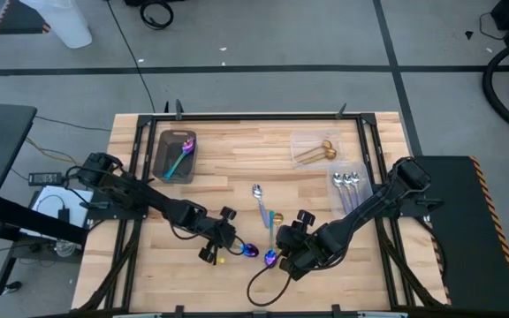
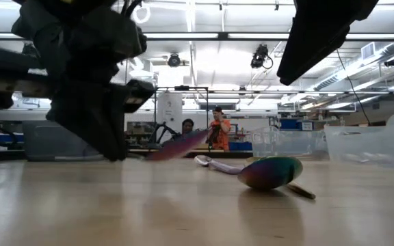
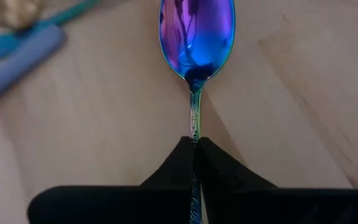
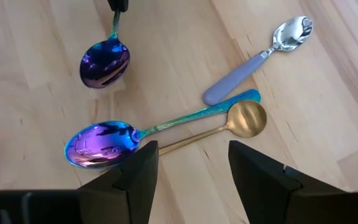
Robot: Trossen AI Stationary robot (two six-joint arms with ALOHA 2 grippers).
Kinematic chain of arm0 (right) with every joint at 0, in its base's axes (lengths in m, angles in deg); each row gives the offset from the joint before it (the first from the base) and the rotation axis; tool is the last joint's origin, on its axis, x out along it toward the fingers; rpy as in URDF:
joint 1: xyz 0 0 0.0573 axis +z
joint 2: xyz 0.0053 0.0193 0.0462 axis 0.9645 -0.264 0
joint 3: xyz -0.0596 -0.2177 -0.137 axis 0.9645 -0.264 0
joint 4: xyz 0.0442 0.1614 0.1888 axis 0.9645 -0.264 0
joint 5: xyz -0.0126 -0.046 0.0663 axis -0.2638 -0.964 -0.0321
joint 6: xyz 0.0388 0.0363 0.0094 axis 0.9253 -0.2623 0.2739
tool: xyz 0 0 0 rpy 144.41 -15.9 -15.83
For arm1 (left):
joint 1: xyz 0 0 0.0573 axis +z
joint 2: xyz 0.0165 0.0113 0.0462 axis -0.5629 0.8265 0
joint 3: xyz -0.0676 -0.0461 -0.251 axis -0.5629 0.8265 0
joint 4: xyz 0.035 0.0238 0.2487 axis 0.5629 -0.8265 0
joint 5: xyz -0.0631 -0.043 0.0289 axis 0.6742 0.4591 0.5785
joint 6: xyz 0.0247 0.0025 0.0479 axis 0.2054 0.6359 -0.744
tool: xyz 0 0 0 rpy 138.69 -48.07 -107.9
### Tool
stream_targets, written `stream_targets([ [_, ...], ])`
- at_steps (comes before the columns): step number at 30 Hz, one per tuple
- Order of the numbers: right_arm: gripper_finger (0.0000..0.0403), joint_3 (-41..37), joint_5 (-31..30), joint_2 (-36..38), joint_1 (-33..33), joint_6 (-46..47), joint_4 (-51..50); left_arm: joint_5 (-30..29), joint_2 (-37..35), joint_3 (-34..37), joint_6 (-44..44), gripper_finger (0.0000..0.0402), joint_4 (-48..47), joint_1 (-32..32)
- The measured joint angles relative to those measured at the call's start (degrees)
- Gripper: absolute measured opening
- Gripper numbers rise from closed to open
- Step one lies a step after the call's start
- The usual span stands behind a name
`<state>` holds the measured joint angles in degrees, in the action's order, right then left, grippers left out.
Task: Sort silverware by color (type)
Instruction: Put the blue spoon into the black bin
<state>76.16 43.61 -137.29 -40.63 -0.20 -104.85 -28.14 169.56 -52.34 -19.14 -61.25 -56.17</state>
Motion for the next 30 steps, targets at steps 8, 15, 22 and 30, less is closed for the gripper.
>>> stream_targets([
  [8, 0.0206, 0.0, -0.3, 0.0, 0.0, 0.6, 0.1, -1.5, -3.1, -0.2, 0.6, 0.0017, -1.7, 0.0],
  [15, 0.0206, 0.0, -1.1, 0.0, 0.1, 0.6, 0.0, -2.6, -7.5, -0.2, 1.0, 0.0017, -3.8, 0.0],
  [22, 0.0206, 0.0, -1.0, 0.2, 0.2, 0.3, -0.1, -3.0, -12.6, -0.2, 1.2, 0.0017, -5.5, 0.0],
  [30, 0.0206, 0.0, -1.1, 1.3, 0.2, 0.2, 0.0, -4.6, -18.7, -0.2, 1.2, 0.0017, -8.5, 0.0],
])
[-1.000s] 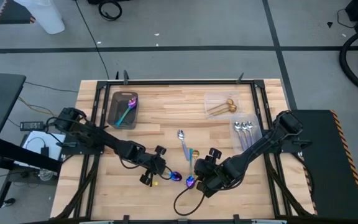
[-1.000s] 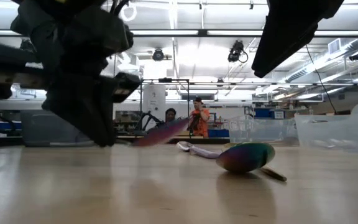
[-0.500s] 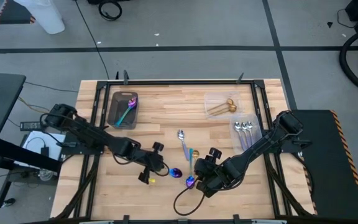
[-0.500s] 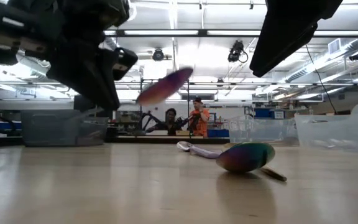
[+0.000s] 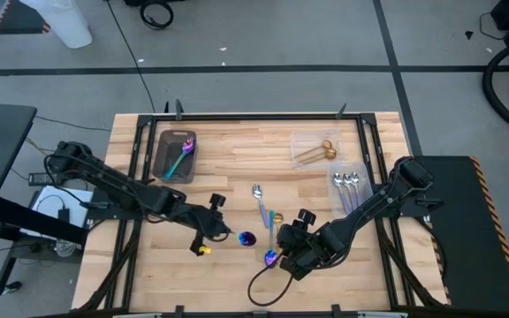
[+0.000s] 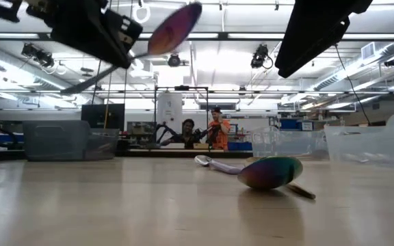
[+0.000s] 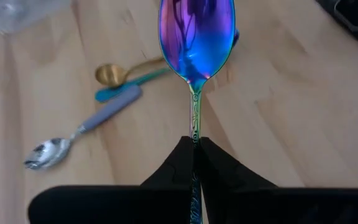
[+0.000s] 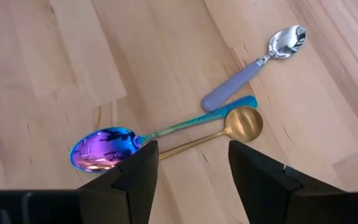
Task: Sort silverware by color (type)
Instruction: Put the blue spoon into the black bin
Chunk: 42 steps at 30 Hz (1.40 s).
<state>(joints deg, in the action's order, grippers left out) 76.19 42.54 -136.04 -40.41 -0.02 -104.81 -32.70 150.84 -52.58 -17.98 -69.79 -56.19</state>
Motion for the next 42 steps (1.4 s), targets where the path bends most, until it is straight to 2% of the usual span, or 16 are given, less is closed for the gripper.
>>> stream_targets([
  [28, 0.0206, 0.1, -0.3, 2.6, 0.0, -0.6, -0.1, -3.8, -18.3, 0.0, -2.6, 0.0018, -3.3, 1.4],
  [42, 0.0206, 0.1, -1.8, 2.6, -1.5, -4.2, 1.4, -11.8, -28.9, 0.0, -2.8, 0.0018, -7.2, 3.1],
])
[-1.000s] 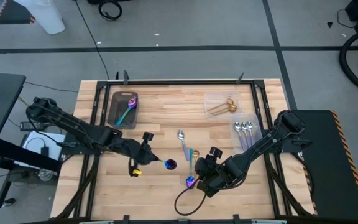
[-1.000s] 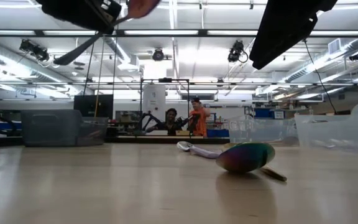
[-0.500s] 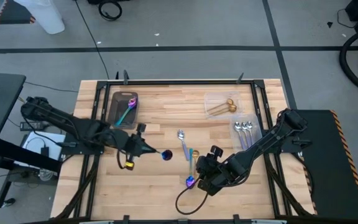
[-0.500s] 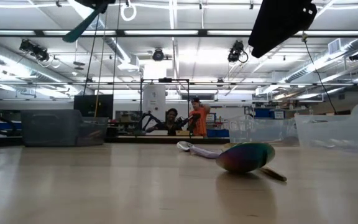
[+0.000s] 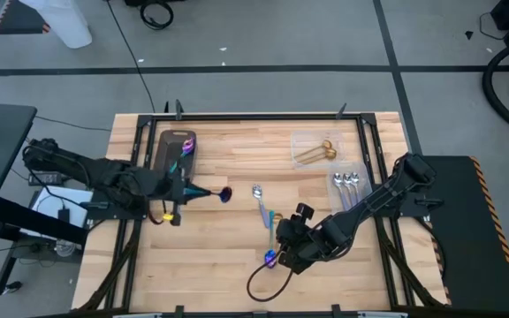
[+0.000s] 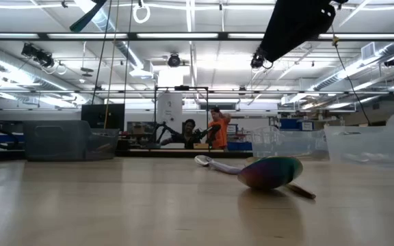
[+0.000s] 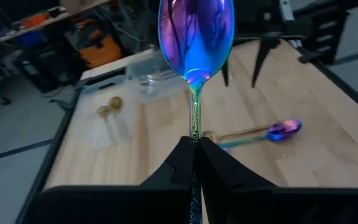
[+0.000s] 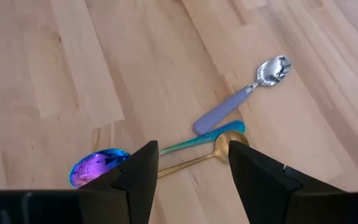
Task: Sort silverware by color (type)
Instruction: Put the blue spoon into the black bin
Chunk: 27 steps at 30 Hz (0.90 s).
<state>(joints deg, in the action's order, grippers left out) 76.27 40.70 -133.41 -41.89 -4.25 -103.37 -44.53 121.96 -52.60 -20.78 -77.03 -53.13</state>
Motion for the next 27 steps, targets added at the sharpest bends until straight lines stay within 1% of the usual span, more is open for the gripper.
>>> stream_targets([
  [5, 0.0206, 0.0, 0.2, 1.2, -0.7, -2.5, 0.0, -0.1, -3.0, 0.0, 0.2, 0.0018, -0.1, 3.7],
  [8, 0.0206, 0.0, -0.8, 2.6, -0.9, -4.3, 0.0, -0.1, -4.2, 0.0, 0.4, 0.0018, -0.5, 6.5],
  [14, 0.0206, 0.0, -6.0, 7.8, -2.2, -9.8, 0.8, -0.1, -4.8, 0.0, 3.3, 0.0018, -2.5, 13.3],
  [19, 0.0206, 0.0, -10.9, 12.5, -3.9, -16.7, 4.1, -0.1, -4.7, 0.0, 6.7, 0.0018, -4.7, 18.8],
  [27, 0.0206, 0.0, -10.3, 17.5, -8.6, -29.0, 11.0, 0.0, -4.7, 0.0, 11.7, 0.0018, -9.3, 24.3],
])
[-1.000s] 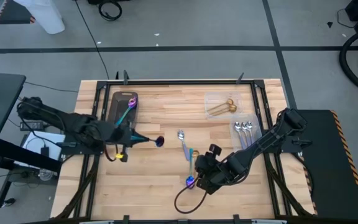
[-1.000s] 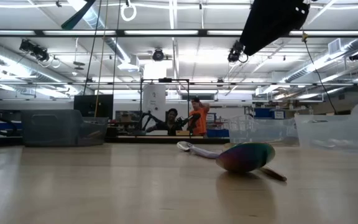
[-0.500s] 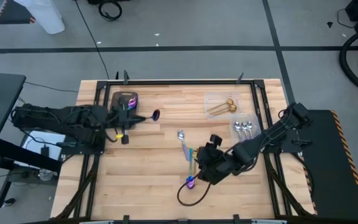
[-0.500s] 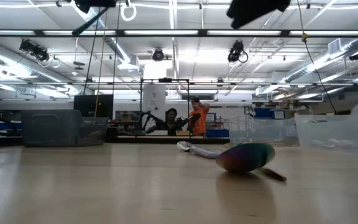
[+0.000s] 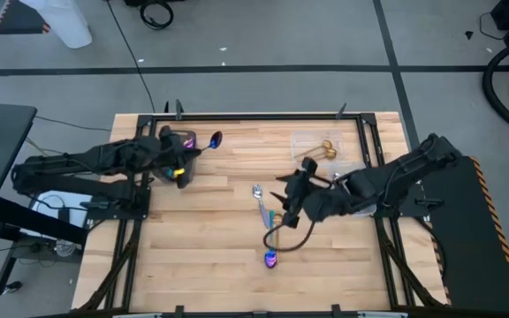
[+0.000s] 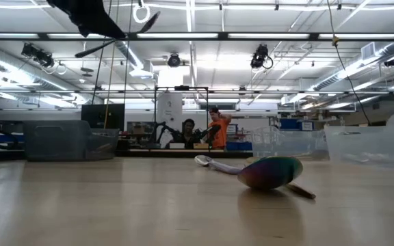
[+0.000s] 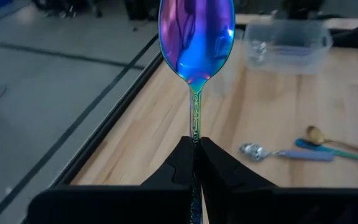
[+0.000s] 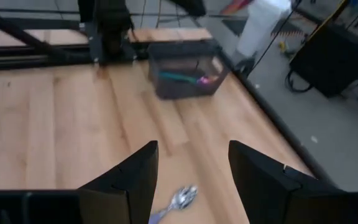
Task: Sort silverware by color (type)
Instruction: Put the blue spoon into the black bin
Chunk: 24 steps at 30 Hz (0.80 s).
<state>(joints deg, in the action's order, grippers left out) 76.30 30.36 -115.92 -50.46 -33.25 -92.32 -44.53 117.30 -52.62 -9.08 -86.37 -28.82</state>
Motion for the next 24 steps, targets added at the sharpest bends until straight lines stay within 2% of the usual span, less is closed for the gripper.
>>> stream_targets([
  [5, 0.0206, 0.0, 0.1, 1.6, -2.6, -7.3, 4.5, 0.0, 0.0, 0.0, 2.5, 0.0018, -3.7, 2.1],
  [14, 0.0206, -0.9, -0.3, 1.1, -4.4, -6.8, 4.3, -0.7, 2.5, 0.0, 7.5, 0.0018, -6.4, 5.2],
  [20, 0.0206, -3.1, -0.7, 1.0, -4.1, -7.2, 3.6, -3.7, 5.6, 0.0, 12.8, 0.0018, -10.0, 7.2],
  [24, 0.0206, -3.1, -3.3, 1.0, -4.1, -7.2, 2.7, -5.9, 7.3, 0.0, 15.0, 0.0018, -12.0, 7.2],
])
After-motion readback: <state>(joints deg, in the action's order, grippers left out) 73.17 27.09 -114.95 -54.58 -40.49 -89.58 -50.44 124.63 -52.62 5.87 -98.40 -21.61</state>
